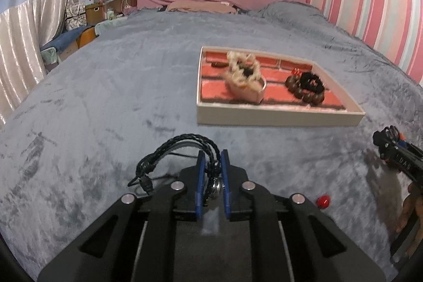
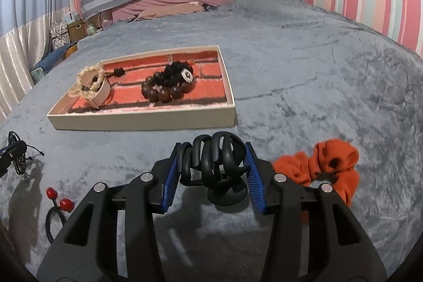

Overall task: Organize jewelry
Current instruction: 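Carry braided bracelet into tray with left tool while right tool carries claw clip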

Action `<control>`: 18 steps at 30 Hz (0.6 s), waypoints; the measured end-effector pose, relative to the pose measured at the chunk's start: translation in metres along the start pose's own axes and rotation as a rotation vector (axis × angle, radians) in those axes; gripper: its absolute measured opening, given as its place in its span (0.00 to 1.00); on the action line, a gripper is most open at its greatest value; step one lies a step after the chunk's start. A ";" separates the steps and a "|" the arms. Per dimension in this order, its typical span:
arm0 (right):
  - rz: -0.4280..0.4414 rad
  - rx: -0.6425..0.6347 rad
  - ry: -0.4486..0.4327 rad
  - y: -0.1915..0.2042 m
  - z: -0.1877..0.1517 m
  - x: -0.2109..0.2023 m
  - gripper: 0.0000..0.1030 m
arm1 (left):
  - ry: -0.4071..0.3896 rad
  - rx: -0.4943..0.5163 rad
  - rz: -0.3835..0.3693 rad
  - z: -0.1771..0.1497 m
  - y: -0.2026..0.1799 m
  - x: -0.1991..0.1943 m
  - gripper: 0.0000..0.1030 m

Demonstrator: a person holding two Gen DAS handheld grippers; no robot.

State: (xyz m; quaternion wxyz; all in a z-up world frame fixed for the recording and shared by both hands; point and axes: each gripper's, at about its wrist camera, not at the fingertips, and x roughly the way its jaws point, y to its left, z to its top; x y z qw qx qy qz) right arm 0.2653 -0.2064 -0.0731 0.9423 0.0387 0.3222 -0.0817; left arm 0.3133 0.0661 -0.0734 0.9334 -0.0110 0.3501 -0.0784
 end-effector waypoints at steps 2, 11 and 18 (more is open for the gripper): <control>0.007 0.001 -0.016 0.002 0.005 -0.003 0.45 | -0.012 -0.004 -0.005 0.007 -0.003 -0.001 0.12; 0.038 -0.026 -0.094 0.018 0.042 -0.002 0.45 | -0.094 0.001 0.001 0.053 -0.026 0.008 0.12; 0.038 -0.020 -0.131 0.026 0.076 0.027 0.45 | -0.161 0.038 0.005 0.087 -0.052 0.034 0.12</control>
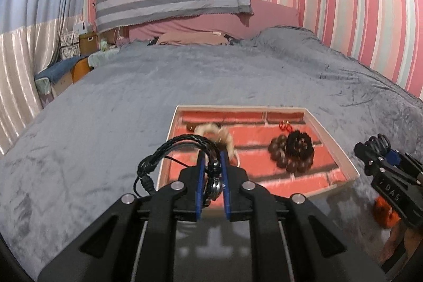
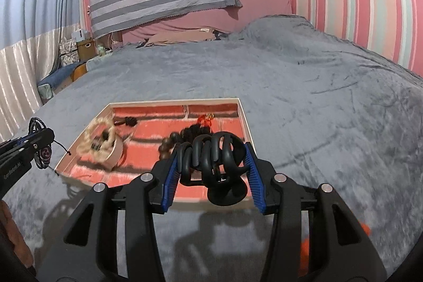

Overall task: Organize jewelry
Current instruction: 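Carry braided bracelet into tray with left tool while right tool carries claw clip, then release braided bracelet in tray with left tool while right tool releases claw clip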

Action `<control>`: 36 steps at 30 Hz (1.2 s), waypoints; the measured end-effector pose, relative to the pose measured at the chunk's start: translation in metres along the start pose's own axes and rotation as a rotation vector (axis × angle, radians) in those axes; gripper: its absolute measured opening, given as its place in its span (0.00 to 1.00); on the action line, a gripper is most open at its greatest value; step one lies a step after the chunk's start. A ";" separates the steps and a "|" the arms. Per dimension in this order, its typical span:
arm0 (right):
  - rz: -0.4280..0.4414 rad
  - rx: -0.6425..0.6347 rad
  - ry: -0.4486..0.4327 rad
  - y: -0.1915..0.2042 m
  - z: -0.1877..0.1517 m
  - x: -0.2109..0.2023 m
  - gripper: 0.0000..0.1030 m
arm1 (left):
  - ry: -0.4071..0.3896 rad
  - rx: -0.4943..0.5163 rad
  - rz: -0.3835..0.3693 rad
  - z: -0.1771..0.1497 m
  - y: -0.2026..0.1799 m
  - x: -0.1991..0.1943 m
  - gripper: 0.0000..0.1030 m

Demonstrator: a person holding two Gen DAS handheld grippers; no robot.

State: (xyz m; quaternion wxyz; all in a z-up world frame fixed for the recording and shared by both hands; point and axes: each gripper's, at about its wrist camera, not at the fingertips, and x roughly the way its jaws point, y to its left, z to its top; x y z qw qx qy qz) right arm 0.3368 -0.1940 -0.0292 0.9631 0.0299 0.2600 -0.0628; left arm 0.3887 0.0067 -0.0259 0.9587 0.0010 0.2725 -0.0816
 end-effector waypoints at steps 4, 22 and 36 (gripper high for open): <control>-0.004 -0.002 -0.008 0.001 0.002 0.027 0.45 | -0.007 0.005 0.011 0.003 -0.004 0.031 0.12; -0.008 -0.031 0.100 0.013 -0.004 0.098 0.45 | 0.067 0.008 0.005 -0.008 -0.002 0.108 0.16; -0.013 -0.024 0.074 0.010 -0.003 0.089 0.65 | 0.014 0.000 0.011 -0.008 0.001 0.083 0.58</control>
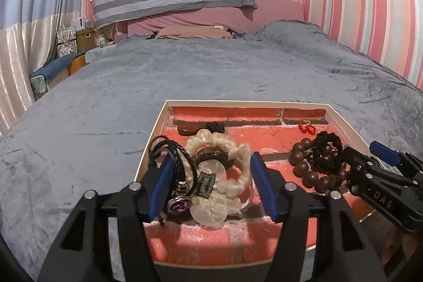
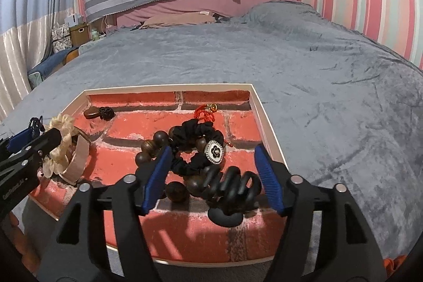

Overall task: Organize jewelry
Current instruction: 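Release braided bracelet in tray with left tool while right tool releases claw clip, then move left tool over red-ball hair tie while right tool approaches orange scrunchie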

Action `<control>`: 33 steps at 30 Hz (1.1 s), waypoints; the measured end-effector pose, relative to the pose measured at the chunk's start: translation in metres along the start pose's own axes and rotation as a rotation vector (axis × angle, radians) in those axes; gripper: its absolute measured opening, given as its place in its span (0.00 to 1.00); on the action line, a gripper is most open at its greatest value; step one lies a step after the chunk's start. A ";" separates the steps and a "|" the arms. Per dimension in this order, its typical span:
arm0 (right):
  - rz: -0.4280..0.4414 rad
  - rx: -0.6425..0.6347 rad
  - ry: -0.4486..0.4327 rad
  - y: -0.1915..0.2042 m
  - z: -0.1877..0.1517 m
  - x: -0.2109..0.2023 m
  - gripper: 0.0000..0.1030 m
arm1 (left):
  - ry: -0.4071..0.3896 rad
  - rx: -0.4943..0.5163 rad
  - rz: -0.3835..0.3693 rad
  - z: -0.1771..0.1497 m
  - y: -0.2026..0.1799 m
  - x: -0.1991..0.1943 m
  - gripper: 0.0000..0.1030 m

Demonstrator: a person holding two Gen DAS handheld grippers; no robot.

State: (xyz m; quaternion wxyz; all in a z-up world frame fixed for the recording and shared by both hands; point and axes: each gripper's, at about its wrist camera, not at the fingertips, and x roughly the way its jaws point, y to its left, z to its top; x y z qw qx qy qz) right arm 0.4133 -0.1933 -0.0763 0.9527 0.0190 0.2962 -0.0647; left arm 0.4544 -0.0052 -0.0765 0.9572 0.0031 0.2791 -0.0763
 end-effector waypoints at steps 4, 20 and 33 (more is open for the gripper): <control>0.009 0.000 -0.026 -0.002 0.002 -0.012 0.70 | -0.030 -0.011 -0.006 0.000 0.001 -0.019 0.69; 0.037 0.001 -0.136 -0.042 0.005 -0.154 0.96 | -0.083 -0.060 0.045 -0.023 0.000 -0.151 0.92; -0.073 -0.049 -0.091 -0.097 -0.063 -0.206 0.96 | -0.055 -0.063 0.068 -0.071 -0.028 -0.212 0.92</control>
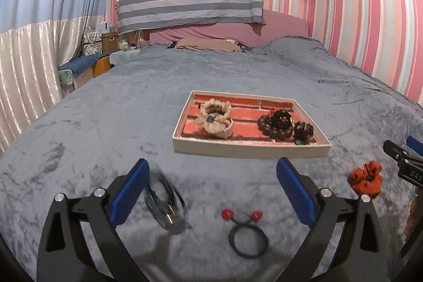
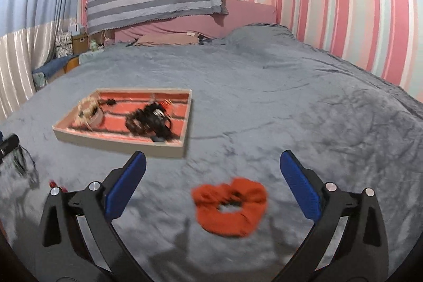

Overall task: Organize jewelry
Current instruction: 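Move left tool over red-ball hair tie while right tool approaches orange scrunchie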

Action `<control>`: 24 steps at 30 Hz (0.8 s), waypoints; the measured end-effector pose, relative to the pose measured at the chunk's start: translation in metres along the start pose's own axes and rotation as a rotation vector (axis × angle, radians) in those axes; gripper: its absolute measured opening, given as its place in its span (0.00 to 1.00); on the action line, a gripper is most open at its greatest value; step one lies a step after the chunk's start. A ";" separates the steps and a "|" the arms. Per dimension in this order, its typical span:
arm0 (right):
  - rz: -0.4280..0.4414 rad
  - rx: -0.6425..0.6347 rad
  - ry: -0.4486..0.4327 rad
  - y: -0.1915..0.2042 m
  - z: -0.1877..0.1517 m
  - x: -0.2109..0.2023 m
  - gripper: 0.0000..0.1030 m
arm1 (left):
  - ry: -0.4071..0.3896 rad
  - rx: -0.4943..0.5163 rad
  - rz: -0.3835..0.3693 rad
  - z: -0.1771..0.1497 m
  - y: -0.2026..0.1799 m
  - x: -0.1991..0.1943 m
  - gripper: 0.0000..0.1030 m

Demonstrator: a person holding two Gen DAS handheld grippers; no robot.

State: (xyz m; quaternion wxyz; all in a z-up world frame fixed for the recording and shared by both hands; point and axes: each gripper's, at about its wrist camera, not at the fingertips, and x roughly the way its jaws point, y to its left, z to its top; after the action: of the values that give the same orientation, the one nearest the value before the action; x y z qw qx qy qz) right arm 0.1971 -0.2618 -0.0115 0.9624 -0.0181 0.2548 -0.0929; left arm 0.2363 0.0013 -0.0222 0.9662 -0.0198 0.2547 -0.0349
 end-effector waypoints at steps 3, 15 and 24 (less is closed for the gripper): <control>-0.038 -0.029 0.011 -0.019 -0.017 -0.002 0.96 | 0.013 0.010 0.013 -0.013 -0.006 -0.002 0.94; -0.067 0.038 0.094 -0.059 -0.054 0.033 0.96 | 0.075 0.015 0.019 -0.047 -0.010 0.014 0.94; -0.073 0.096 0.167 -0.072 -0.056 0.059 0.95 | 0.115 0.026 -0.003 -0.057 -0.011 0.028 0.93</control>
State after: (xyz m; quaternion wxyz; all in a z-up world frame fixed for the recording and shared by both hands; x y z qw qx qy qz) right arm 0.2076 -0.3433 -0.0832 0.9334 0.0267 0.3287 -0.1412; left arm 0.2317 -0.0133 -0.0853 0.9501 -0.0057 0.3093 -0.0407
